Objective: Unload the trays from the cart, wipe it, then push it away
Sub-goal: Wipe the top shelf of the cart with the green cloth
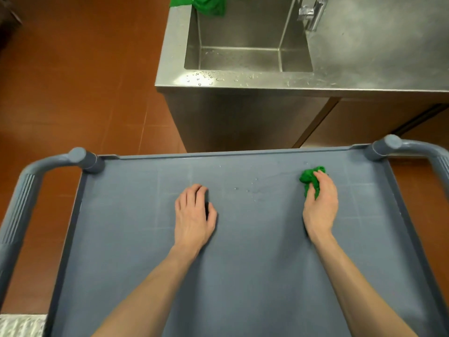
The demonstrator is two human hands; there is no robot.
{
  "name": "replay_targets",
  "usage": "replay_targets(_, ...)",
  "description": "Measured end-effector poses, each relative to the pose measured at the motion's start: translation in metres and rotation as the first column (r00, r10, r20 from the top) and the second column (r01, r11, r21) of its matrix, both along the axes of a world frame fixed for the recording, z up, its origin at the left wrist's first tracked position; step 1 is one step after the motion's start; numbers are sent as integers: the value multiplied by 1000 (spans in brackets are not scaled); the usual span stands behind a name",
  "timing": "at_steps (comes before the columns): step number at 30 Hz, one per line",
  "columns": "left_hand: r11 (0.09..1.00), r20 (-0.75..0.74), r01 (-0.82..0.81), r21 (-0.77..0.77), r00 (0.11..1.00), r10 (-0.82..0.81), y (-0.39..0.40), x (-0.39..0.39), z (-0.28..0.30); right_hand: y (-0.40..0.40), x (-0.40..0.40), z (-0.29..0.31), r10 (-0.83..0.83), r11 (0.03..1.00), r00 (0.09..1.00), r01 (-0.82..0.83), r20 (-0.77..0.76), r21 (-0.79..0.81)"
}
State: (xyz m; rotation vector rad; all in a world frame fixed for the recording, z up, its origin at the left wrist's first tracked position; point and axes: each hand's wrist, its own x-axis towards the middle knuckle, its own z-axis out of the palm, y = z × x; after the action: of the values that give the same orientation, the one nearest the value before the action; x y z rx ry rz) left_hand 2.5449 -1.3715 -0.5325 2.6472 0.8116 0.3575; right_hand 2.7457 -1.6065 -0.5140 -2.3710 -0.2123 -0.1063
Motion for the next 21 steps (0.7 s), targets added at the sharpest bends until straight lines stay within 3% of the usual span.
replay_targets(3, 1000, 13, 23, 8, 1000, -23, -2, 0, -3, 29, -22, -1, 12, 999, 1000, -12, -4, 48)
replay_targets(8, 1000, 14, 9, -26, 1000, -8, 0, 0, -2, 87, -75, -7, 187, 980, 981, -190, 47, 59)
replay_targets(16, 989, 63, -26, -148, 997, 35, 3, -3, 13, 150, -138, -12, 512, 856, 857, -515, 54, 48)
replay_targets(18, 987, 54, -50, -156, 997, 59, 10, -14, 16, 142, -133, -10, 475, 878, 879, -477, 47, 45)
replay_targets(21, 992, 15, -56, -113, 998, 58, 33, -53, 18, 134, -124, -7, 253, 962, 967, -254, 24, 102)
